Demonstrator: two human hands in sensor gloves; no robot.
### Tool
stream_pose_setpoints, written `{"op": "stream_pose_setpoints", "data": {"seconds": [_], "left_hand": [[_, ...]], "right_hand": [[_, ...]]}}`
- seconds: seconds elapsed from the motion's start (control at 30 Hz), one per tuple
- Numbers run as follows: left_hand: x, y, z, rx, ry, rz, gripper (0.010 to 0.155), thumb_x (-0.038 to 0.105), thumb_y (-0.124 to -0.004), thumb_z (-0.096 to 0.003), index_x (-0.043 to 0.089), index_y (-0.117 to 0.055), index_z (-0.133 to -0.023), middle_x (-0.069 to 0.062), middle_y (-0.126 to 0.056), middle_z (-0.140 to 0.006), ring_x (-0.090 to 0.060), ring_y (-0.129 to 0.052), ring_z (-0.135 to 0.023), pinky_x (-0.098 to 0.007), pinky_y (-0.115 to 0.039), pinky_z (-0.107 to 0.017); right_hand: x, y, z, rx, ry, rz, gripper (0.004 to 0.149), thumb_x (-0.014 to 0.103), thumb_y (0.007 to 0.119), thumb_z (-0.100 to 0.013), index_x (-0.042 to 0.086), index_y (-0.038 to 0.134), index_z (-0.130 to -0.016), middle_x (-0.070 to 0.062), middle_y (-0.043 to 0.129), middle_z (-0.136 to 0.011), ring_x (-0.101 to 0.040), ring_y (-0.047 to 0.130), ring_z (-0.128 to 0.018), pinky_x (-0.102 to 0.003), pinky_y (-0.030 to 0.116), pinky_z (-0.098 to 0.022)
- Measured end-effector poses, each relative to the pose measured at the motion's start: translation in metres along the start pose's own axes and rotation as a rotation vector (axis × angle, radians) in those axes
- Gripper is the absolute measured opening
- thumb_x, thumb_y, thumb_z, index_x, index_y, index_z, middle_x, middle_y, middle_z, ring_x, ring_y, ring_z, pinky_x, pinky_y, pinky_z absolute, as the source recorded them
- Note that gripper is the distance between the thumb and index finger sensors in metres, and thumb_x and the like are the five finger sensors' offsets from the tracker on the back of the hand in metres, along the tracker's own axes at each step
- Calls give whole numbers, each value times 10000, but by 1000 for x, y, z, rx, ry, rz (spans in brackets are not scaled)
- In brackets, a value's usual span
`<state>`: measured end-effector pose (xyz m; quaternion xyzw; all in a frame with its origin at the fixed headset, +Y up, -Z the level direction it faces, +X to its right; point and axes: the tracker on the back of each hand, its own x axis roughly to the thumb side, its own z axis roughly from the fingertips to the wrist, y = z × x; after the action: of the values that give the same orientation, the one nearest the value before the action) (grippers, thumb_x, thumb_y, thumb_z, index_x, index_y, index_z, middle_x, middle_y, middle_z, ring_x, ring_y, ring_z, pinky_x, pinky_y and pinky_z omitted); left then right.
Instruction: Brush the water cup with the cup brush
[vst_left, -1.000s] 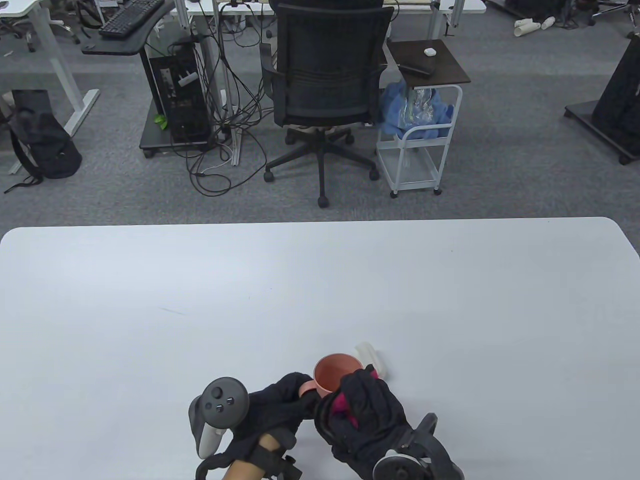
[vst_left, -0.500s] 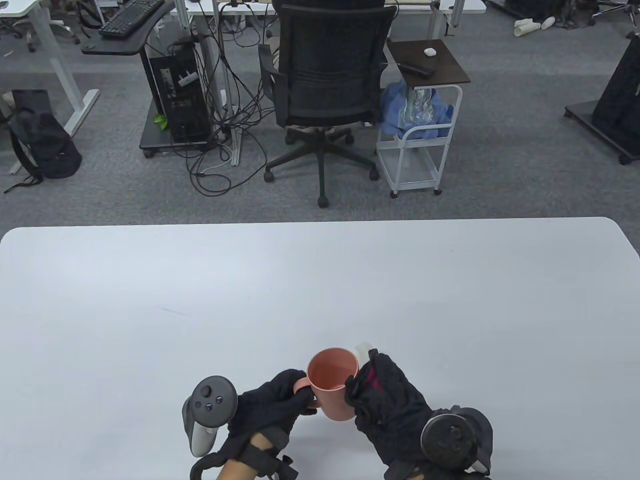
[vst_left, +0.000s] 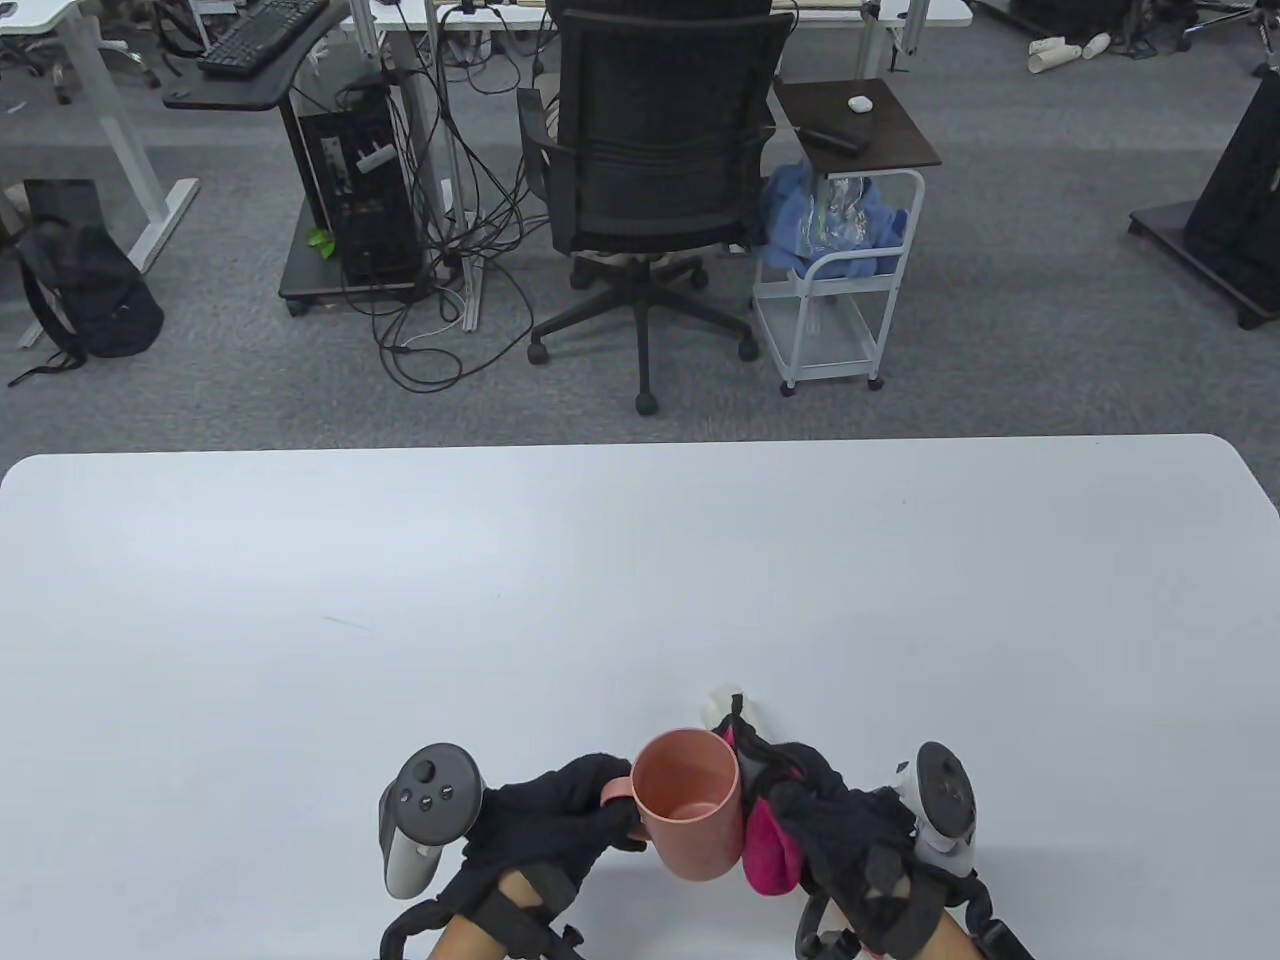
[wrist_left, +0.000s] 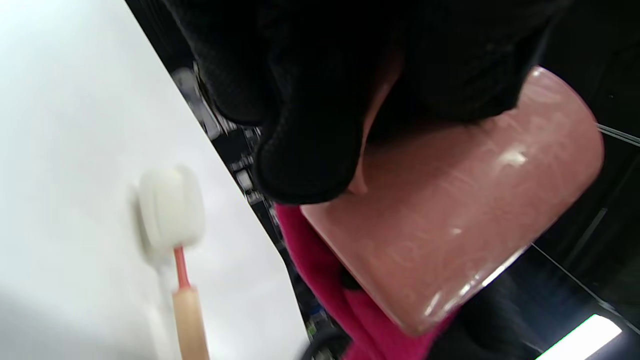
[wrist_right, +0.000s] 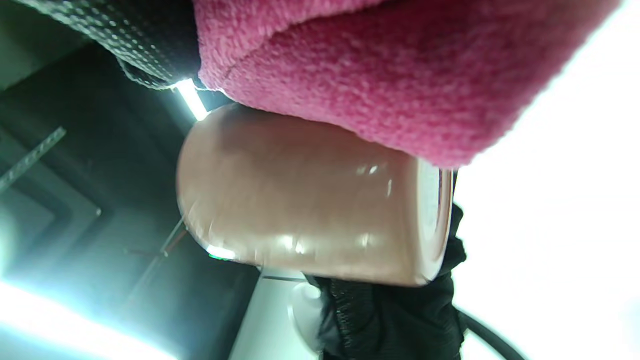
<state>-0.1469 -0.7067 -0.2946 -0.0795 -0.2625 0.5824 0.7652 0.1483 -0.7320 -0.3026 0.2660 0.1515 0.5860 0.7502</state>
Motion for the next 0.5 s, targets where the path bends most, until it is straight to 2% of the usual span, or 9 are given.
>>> {"op": "stream_pose_setpoints", "data": {"seconds": [0.13, 0.3, 0.4, 0.47, 0.5], "left_hand": [[3, -12, -3, -85, -29, 34, 415, 445, -851, -374, 340, -836, -775, 33, -933, -769, -168, -1135, -488, -368, -870, -646], [3, -13, -4, -115, -33, 65, 419, 445, -854, -374, 335, -840, -777, 21, -936, -766, -150, -1135, -441, -350, -887, -628], [0, -5, -3, -50, -18, 74, 417, 446, -861, -376, 333, -839, -777, 22, -936, -766, -154, -1137, -443, -352, -885, -632], [-3, 6, 1, 53, -2, 44, 412, 451, -867, -381, 333, -841, -775, 19, -937, -770, -156, -1145, -456, -356, -883, -637], [-4, 14, 5, 137, 18, 18, 407, 453, -870, -389, 331, -840, -777, 20, -934, -777, -160, -1149, -477, -362, -877, -642]], "right_hand": [[-14, 3, -2, 117, 66, -131, 520, 539, 635, -542, 232, 549, -953, -217, 604, -1047, -440, 736, -933, -561, 655, -671], [-17, 5, -4, 169, 84, -174, 520, 531, 637, -550, 223, 545, -958, -218, 620, -1038, -440, 751, -917, -555, 665, -661], [-10, 0, -4, 68, 59, -124, 518, 516, 647, -544, 221, 548, -958, -221, 608, -1042, -443, 742, -922, -558, 659, -663], [-6, -8, -2, 8, 25, -107, 516, 510, 644, -549, 227, 533, -966, -222, 552, -1066, -447, 687, -959, -567, 630, -680], [-2, -17, 1, -62, 10, -96, 516, 508, 646, -548, 231, 532, -968, -220, 541, -1071, -448, 673, -968, -570, 622, -684]]}}
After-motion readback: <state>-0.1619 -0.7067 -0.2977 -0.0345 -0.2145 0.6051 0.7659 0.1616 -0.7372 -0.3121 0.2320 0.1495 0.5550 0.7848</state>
